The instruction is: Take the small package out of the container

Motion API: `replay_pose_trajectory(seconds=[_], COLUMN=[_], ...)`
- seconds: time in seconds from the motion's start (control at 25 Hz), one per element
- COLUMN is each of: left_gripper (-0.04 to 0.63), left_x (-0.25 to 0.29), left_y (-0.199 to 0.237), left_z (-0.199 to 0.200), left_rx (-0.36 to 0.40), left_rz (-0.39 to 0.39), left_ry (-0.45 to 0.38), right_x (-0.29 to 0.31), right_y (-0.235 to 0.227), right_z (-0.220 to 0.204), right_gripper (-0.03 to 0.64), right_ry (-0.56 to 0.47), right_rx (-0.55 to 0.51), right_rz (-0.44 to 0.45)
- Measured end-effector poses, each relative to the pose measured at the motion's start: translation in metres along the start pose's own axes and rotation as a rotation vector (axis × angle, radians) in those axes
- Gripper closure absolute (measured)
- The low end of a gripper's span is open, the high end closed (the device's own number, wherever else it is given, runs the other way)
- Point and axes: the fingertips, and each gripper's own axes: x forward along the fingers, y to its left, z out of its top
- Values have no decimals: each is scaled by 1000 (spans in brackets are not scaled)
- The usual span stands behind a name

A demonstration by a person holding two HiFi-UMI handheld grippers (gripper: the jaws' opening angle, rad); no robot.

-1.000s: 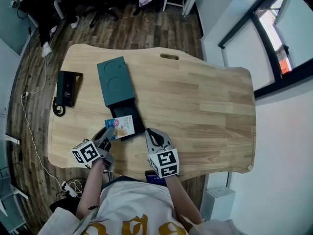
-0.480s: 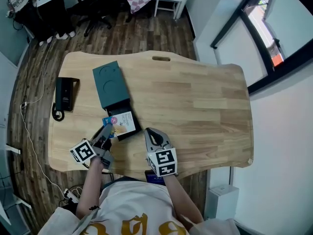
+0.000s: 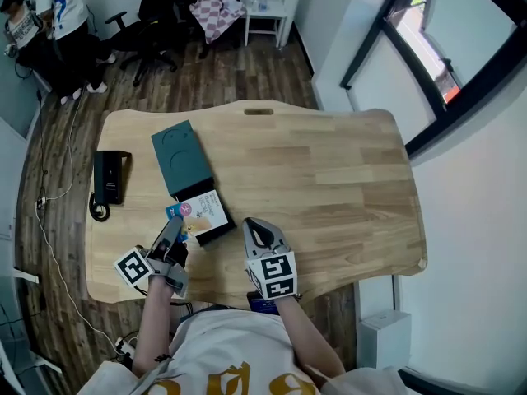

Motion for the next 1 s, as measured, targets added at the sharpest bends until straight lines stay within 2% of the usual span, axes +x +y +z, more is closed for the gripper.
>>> replay_pose_trajectory(seconds=[0.32,0.56,1.0], left_gripper=[500,500,500], left_x=[-10,-19,-33], left_y=[-37,-47,-52], left_z=[6,8,10], left_rx=[1,12,-1], left_rz=[-55,-71,-91], left_ry=[-18,-31,-60], right_x=[-8,-16,-25], right_y=[-7,1,4], right_z=[13,27,31], right_gripper=[612,612,612], right_ry=[-37,-88,-101], right_rx=[11,57,43], right_rz=[-3,33,24])
